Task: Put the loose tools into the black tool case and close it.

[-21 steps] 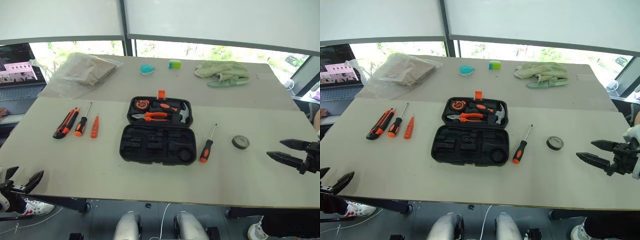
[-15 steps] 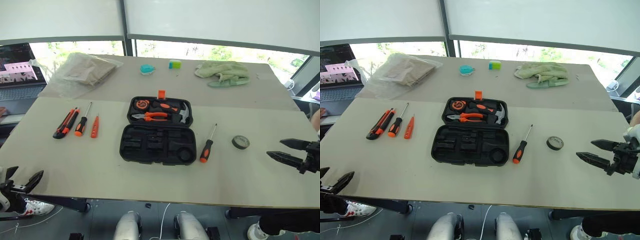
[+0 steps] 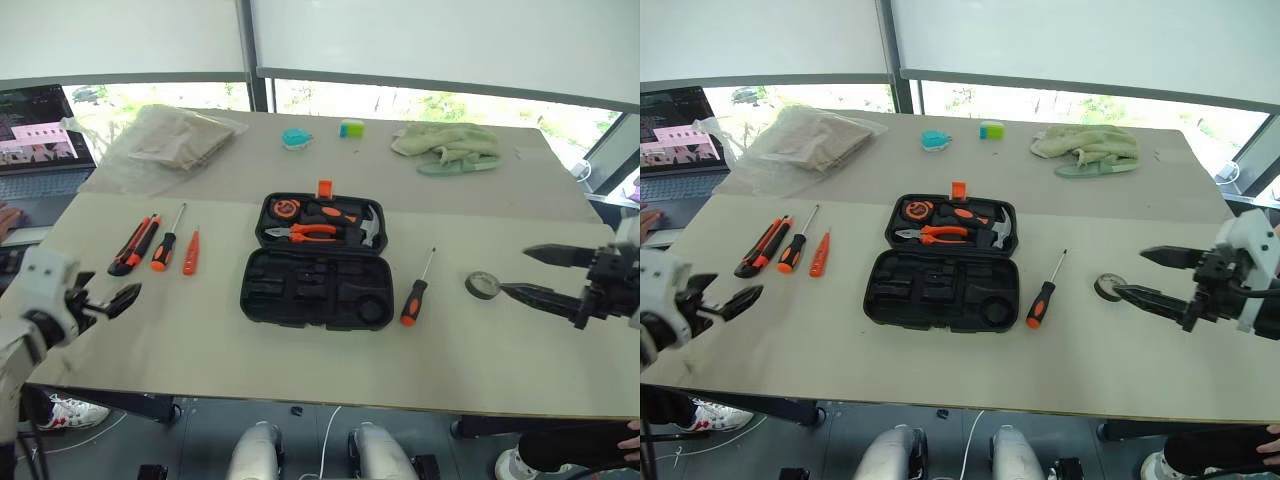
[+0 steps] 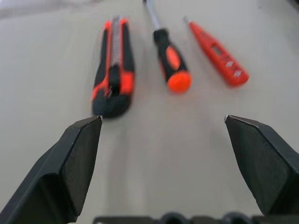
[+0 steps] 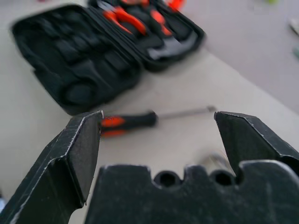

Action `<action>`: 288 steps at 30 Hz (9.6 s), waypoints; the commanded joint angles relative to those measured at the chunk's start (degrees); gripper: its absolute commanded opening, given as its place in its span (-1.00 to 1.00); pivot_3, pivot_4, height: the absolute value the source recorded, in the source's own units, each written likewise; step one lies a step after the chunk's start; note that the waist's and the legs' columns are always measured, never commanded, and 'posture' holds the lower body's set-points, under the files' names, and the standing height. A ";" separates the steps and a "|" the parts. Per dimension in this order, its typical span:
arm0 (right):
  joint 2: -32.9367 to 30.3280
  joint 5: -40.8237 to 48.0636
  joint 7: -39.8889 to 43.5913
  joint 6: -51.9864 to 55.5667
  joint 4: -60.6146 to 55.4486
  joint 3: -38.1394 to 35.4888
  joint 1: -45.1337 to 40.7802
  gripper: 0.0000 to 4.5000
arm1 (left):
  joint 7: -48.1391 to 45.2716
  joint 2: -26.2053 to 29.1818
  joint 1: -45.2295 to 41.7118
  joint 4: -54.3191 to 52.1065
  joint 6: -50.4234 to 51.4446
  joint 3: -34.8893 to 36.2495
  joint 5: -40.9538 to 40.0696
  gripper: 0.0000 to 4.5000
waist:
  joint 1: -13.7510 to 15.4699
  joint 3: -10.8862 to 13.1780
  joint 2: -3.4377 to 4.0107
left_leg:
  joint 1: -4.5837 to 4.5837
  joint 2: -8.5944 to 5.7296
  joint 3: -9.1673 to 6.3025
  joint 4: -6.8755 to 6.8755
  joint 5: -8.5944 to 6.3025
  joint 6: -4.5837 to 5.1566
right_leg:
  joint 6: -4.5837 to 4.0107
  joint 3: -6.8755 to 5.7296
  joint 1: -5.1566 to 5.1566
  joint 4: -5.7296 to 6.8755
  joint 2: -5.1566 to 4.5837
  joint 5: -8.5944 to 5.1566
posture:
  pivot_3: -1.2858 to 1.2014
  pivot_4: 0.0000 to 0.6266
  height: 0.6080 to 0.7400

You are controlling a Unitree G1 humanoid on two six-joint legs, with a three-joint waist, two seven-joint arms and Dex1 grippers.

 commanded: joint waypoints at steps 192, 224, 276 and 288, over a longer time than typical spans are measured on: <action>13.28 6.47 -29.99 6.72 -25.41 7.53 5.28 1.00 | -36.85 -28.86 -65.07 75.84 -60.24 -47.18 40.79 -0.98 | 1.48 0.07 -0.05 | -1.29 -0.23 -1.19 1.88 0.05 0.49 | 0.60 -0.58 0.31 0.05 0.16 0.42 | 0.03 -0.52 1.00; 23.52 16.80 -34.20 9.18 -39.11 -21.60 43.17 1.00 | -60.66 -0.48 -52.63 14.05 -3.40 -39.87 -8.81 0.99 | 0.40 0.02 0.53 | -0.62 -0.16 -1.61 1.89 0.10 0.46 | 0.33 -0.62 0.80 0.36 0.07 -0.28 | 0.03 -0.52 1.00; 29.02 -4.83 -46.26 20.03 -18.65 11.47 -13.47 -0.52 | -54.97 -1.49 -46.64 11.71 -11.38 -37.00 0.05 1.00 | -0.20 0.27 0.69 | -1.21 -0.22 -1.34 1.67 0.10 0.49 | 0.43 -0.38 0.11 0.26 0.19 0.16 | 0.03 -0.52 1.00; 16.63 -22.01 -1.68 -19.01 14.16 40.80 -32.09 -0.52 | -51.56 7.84 -35.05 2.53 -5.49 -28.07 -4.25 1.00 | -0.06 0.37 0.56 | -1.15 -0.15 -1.11 1.49 0.12 0.47 | 0.22 -0.29 -0.21 0.59 0.35 0.02 | 0.03 -0.52 1.00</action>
